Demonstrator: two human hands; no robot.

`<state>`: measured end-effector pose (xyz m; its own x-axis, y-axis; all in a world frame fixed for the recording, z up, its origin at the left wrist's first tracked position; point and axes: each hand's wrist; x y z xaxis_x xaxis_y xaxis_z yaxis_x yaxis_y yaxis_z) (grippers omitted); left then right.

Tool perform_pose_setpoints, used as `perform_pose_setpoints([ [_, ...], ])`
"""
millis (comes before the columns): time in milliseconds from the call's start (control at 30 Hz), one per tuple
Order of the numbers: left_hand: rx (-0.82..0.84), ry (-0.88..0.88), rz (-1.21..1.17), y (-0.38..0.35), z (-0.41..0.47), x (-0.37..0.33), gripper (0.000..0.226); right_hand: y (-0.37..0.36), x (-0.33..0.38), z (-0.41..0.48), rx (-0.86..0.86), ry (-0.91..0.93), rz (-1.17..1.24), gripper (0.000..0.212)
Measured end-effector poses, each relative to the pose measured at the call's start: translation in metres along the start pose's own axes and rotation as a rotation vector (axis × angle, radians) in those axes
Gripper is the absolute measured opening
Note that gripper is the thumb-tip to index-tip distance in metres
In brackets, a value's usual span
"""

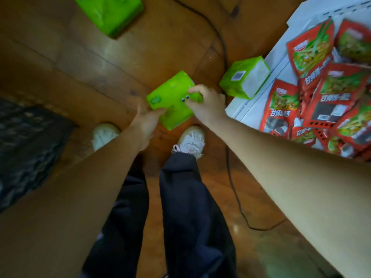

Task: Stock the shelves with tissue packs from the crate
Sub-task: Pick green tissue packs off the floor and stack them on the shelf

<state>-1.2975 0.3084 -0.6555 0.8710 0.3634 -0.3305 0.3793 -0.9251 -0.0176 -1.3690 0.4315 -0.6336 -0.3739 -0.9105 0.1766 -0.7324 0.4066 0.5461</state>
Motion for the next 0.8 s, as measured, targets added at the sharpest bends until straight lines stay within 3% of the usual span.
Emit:
perform_pose_setpoints([
  [100,-0.139,0.002,-0.07,0.027,-0.05,-0.028,0.043,0.011,0.049,-0.053,0.003,0.033,0.242,0.03],
  [200,-0.22,-0.087,-0.254,0.057,-0.114,-0.072,0.042,0.032,0.103,-0.118,-0.02,0.094,0.305,0.029],
  [333,-0.261,-0.244,-0.291,0.096,-0.215,-0.127,0.049,0.075,0.166,-0.222,-0.058,0.135,0.391,0.031],
  [533,-0.234,-0.454,-0.183,0.122,-0.396,-0.22,0.059,0.169,0.222,-0.374,-0.108,0.31,0.477,0.031],
  [667,-0.182,-0.702,-0.098,0.122,-0.497,-0.259,0.058,0.22,0.225,-0.461,-0.207,0.463,0.53,0.036],
  [800,-0.085,-0.875,-0.032,0.105,-0.583,-0.271,0.052,0.258,0.211,-0.534,-0.353,0.503,0.614,0.036],
])
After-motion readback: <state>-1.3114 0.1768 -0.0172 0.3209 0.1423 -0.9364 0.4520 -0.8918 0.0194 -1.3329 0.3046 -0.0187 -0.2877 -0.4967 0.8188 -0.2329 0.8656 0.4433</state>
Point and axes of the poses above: each hand's wrist, its own z-axis towards the middle knuckle, its own y-axis out of the back of the hand, x = y × z, and after that the axes turned 9 degrees about -y, right-handed
